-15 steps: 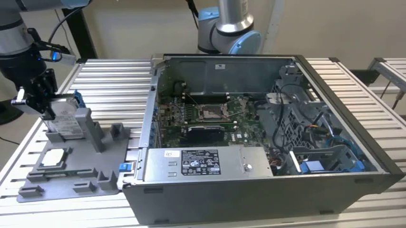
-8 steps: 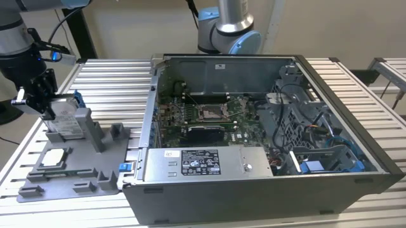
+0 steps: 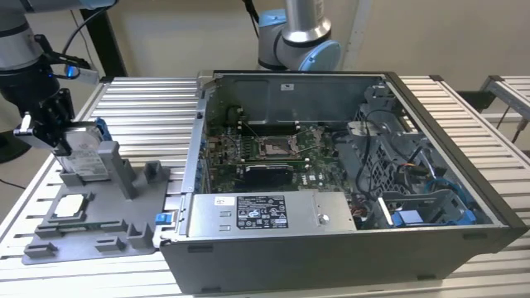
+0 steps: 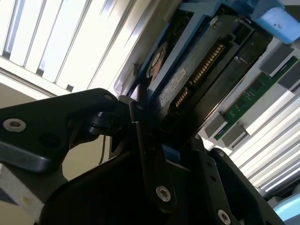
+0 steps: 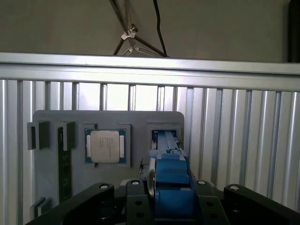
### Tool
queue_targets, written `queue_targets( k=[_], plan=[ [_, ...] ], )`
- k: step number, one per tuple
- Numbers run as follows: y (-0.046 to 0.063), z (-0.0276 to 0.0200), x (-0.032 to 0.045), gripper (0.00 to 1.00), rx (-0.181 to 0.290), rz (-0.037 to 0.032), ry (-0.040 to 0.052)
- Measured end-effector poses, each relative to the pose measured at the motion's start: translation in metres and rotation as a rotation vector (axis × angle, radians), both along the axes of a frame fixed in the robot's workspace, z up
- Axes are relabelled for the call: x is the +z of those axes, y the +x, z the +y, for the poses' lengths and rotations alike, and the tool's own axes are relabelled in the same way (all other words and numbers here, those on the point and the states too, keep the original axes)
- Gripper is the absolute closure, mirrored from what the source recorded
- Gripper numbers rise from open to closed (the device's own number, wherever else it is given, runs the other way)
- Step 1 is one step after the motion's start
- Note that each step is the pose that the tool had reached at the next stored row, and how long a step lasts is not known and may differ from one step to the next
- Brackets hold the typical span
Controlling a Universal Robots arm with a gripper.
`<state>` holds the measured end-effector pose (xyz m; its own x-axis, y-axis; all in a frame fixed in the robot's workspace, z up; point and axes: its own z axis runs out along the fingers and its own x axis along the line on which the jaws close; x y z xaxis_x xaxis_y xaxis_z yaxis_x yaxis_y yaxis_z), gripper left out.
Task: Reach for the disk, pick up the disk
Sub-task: 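Pick up the disk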
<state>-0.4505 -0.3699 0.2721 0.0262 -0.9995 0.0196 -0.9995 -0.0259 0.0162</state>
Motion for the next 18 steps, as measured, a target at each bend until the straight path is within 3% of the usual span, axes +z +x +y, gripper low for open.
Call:
queue_targets(
  k=[18],
  plan=[
    [0.0,0.0,0.0244,1.0,0.0,0.0,0.0]
  ],
)
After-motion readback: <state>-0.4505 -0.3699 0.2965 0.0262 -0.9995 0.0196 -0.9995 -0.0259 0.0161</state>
